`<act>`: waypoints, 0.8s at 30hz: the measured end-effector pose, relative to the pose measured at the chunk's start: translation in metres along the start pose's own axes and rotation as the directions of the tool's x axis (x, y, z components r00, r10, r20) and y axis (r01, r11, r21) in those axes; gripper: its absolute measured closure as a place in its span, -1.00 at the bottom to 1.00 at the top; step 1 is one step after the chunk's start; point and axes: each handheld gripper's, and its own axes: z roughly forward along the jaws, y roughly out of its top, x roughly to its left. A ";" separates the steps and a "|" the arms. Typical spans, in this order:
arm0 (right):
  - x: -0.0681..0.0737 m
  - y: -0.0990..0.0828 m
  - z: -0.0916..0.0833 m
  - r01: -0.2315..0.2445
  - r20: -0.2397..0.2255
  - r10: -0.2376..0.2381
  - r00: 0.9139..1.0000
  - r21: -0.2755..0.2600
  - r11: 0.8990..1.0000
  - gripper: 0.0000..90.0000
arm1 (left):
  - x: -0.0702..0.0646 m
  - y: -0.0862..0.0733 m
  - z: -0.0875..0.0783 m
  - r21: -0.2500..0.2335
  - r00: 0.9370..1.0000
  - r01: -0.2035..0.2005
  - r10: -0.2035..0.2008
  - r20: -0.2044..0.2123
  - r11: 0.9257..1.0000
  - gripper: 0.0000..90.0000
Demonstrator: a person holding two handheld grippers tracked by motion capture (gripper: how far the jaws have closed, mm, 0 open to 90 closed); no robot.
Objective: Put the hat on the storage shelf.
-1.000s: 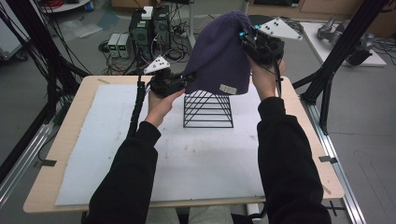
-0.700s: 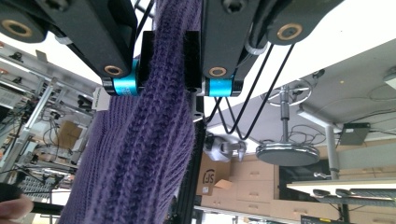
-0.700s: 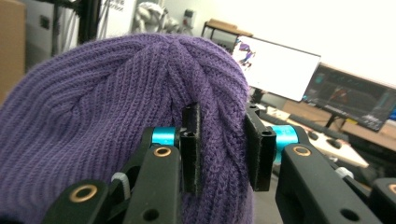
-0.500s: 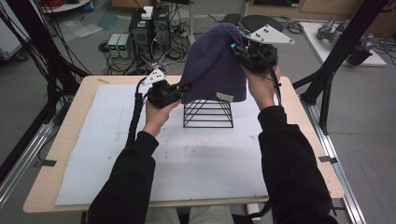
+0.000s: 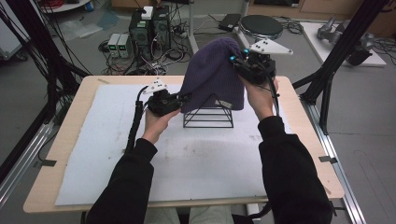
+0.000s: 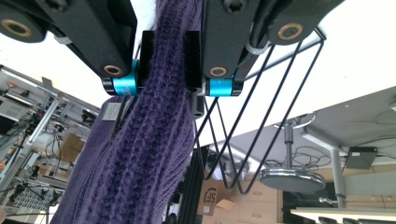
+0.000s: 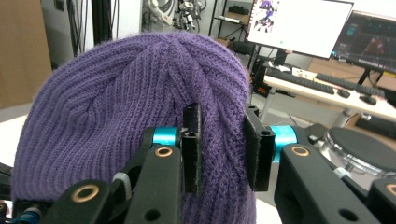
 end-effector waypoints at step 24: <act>0.007 -0.065 0.012 0.016 -0.024 -0.014 1.000 0.099 0.995 0.54 | 0.014 -0.059 0.016 0.121 0.997 0.072 -0.070 -0.022 0.990 0.79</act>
